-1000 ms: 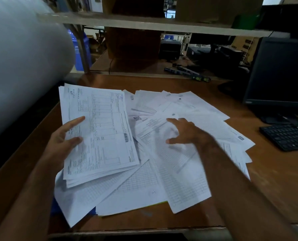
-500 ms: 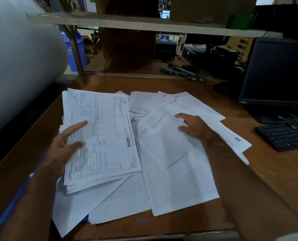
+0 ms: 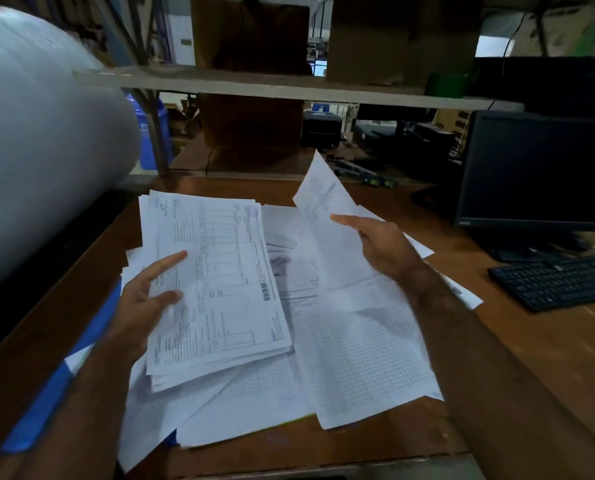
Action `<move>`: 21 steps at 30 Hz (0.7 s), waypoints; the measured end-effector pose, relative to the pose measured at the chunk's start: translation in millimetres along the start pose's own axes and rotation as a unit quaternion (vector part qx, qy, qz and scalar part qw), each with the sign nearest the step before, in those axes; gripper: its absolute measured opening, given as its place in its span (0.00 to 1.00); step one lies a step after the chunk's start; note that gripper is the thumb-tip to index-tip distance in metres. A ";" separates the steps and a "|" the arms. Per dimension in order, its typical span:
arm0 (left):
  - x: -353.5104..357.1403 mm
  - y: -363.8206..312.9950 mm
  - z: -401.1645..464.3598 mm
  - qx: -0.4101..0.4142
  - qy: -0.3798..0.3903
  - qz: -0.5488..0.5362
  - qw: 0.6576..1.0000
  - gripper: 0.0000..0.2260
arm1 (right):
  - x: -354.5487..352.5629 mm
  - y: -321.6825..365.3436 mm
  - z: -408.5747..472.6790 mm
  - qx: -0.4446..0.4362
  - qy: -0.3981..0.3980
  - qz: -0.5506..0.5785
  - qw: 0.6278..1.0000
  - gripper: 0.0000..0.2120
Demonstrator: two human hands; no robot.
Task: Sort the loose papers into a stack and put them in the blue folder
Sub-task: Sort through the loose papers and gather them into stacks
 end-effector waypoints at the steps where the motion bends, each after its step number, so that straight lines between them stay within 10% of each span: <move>1: 0.8 -0.9 -1.3 0.005 -0.002 -0.003 1.000 0.28 | -7.1 5.3 0.1 -0.012 -0.032 0.079 0.996 0.23; 7: 13.5 -16.7 -11.7 0.002 -0.022 -0.019 1.000 0.27 | -17.1 30.2 -11.0 0.058 -0.033 0.592 0.803 0.26; 14: 35.4 -32.7 -19.1 0.020 0.014 -0.015 1.000 0.25 | 49.0 44.0 -31.4 0.063 0.071 0.350 0.932 0.36; 21: 44.6 -42.8 -19.3 0.046 0.024 -0.027 0.998 0.27 | 72.5 58.7 -31.7 0.056 0.113 0.497 0.859 0.32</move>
Point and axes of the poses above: each hand's wrist, its own z-axis towards the middle knuckle, its own x-axis out of the palm, y = z × x, the point moved 3 cm from there along z, towards the middle knuckle, and after that the axes turned 1 degree about -z, right-handed, at the moved point
